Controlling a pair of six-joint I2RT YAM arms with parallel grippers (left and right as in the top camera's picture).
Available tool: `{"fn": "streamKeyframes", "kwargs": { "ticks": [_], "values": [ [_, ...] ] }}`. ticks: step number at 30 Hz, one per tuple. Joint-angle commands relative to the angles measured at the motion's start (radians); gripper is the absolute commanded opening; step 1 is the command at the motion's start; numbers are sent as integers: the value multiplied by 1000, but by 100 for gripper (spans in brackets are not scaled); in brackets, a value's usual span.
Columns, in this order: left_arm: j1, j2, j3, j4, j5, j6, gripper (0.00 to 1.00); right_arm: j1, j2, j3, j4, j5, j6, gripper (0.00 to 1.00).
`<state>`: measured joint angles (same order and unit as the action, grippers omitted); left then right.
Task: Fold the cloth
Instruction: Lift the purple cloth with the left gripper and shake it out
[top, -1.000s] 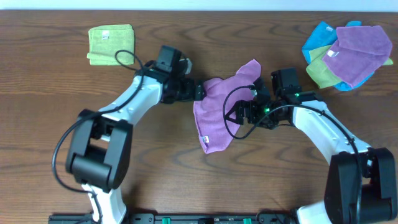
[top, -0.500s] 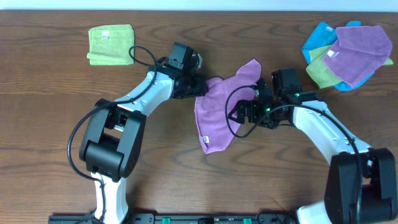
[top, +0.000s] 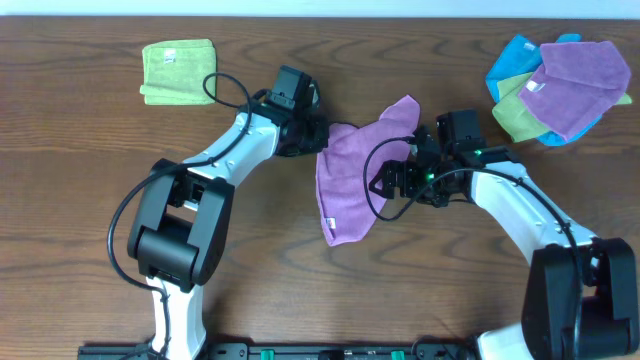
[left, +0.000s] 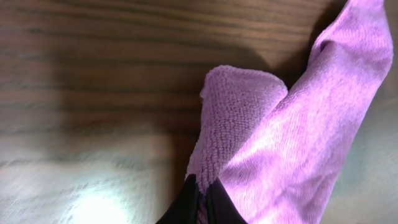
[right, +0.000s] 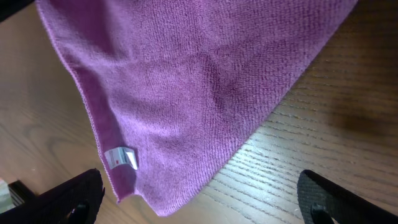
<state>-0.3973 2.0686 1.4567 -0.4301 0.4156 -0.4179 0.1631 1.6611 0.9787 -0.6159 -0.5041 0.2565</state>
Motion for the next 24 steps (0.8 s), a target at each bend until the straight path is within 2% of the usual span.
{"fn": "streamKeyframes", "kwargs": {
  "ticks": [1,6,10,12,18,20,21,24],
  "values": [
    [20,-21,137,-80,-27,56,6,6,-21,-1,-1,0,13,99],
    [16,-35,418,-335,-129,154,6,6,-21,-1,0,0,13,99],
    [17,-36,600,-459,-142,225,6,6,-21,-1,8,0,13,99],
    [18,-36,623,-475,-143,232,6,6,-21,-1,16,0,13,99],
    [19,-19,572,-508,-296,270,7,6,-21,-1,25,0,12,99],
    [22,-10,568,-508,-296,278,17,7,-21,-1,26,0,12,99],
    [22,-8,568,-508,-296,283,6,7,-21,-1,26,0,12,99],
    [22,-8,568,-501,-295,256,6,7,-21,-1,25,0,12,99]
  ]
}}
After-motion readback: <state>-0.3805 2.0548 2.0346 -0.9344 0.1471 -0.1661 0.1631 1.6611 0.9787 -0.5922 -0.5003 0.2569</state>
